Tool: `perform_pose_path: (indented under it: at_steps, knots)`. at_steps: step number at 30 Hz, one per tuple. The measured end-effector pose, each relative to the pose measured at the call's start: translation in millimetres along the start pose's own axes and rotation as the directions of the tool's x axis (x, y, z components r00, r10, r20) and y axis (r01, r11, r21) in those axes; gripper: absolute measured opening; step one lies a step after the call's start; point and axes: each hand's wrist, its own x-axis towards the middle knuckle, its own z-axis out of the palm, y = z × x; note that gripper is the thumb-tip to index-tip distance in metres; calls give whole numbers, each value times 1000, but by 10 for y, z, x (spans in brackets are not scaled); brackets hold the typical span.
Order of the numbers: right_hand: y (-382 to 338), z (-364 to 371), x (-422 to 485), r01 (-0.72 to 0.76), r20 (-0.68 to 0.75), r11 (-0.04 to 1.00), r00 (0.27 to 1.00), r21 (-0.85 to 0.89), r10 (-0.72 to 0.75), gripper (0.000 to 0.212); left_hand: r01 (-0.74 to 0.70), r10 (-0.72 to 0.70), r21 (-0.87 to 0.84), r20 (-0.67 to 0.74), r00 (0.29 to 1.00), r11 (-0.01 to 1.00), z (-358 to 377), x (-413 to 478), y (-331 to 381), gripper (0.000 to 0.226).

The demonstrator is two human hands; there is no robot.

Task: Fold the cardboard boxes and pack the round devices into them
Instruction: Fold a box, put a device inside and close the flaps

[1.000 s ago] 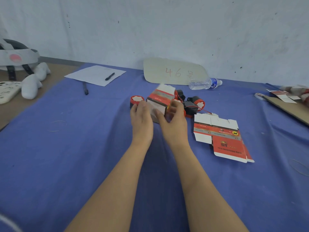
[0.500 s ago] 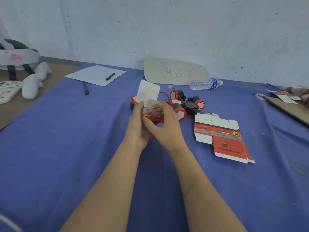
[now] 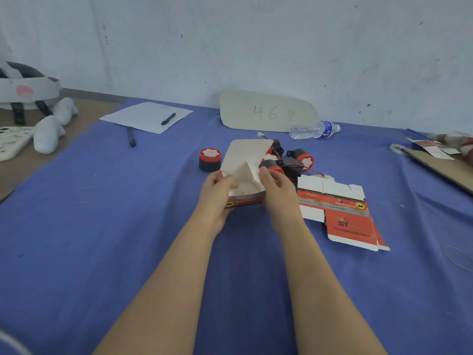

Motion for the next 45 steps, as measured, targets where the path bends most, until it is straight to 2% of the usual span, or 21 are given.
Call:
perform_pose_path:
  at_steps: [2, 3, 6, 7, 9, 10, 11, 12, 15, 16, 19, 22, 24, 27, 29, 32, 34, 35, 37, 40, 45]
  knots:
    - [-7, 16, -44, -83, 144, 996, 986, 15, 80, 18, -22, 21, 41, 35, 999, 999, 6, -20, 14, 28]
    - [-11, 24, -53, -63, 171, 997, 983, -36, 69, 16, -40, 37, 72, 38, 999, 997, 11, -26, 13, 28]
    - [1, 44, -41, 32, 74, 981, 997, -193, -18, 17, -72, 69, 54, 44, 997, 996, 45, -37, 1, 33]
    - [-5, 54, -36, 26, 21, 989, 1000, -148, -23, 20, -79, 79, -6, 67, 995, 997, 54, -36, -3, 39]
    - [-42, 70, -14, -77, -12, 981, 997, 179, 80, 25, -91, 115, -152, 159, 981, 984, 72, -33, 3, 51]
    - [-70, 77, -18, -153, 21, 928, 988, 339, 155, 27, -102, 139, -180, 205, 969, 978, 81, -34, 12, 54]
    - [-75, 84, -20, -214, 46, 890, 976, 403, 214, 30, -123, 157, -148, 247, 956, 981, 98, -43, 21, 55]
    - [-94, 103, -34, -247, 62, 907, 969, 342, 240, 31, -153, 168, -77, 267, 949, 985, 121, -56, 20, 56]
    - [-75, 196, -100, -113, 75, 989, 990, -95, 120, 31, -205, 190, 62, 195, 962, 977, 145, -76, -24, 74]
    - [-59, 204, -90, -48, 62, 994, 997, -95, 54, 34, -215, 204, 53, 170, 964, 975, 125, -61, -31, 74]
    - [-115, 102, -35, 137, -106, 978, 987, 157, -121, 47, -229, 226, 48, 60, 972, 972, 56, -18, -13, 57]
    - [-156, -16, 28, 126, -94, 938, 990, 322, -101, 26, -213, 218, 95, -36, 975, 972, 38, 33, -36, 42]
    - [-137, -22, 12, 142, -119, 954, 986, 263, -114, 38, -177, 179, 77, -22, 984, 981, 41, 30, -28, 45]
    - [-81, -13, 23, 257, -296, 965, 926, 43, -233, 21, -132, 133, -12, 56, 990, 991, 33, 22, 7, 57]
    - [-99, -16, 23, 249, -334, 968, 916, 35, -224, 19, -134, 135, -21, 93, 986, 991, 46, 9, -1, 58]
    - [-122, -16, 4, 61, -149, 953, 989, 298, -17, 27, -139, 142, -39, 111, 984, 990, 49, 0, -17, 60]
    - [-158, -44, -21, -136, 78, 850, 991, 509, 112, 21, -153, 160, -74, 112, 981, 986, 27, 15, -9, 63]
    - [-172, -78, -30, -207, 182, 807, 975, 554, 125, 19, -157, 166, -90, 108, 980, 984, 10, 22, -2, 61]
    - [-180, -118, -44, -255, 304, 808, 948, 532, 99, 25, -166, 176, -98, 101, 979, 981, -21, 33, 3, 56]
    - [-161, -119, -41, -158, 254, 885, 966, 438, 47, 25, -176, 183, -81, 87, 979, 981, -51, 50, -3, 57]
    - [-171, -182, -20, -233, 335, 820, 941, 522, 55, 18, -164, 172, -78, 111, 979, 983, -61, 33, 14, 74]
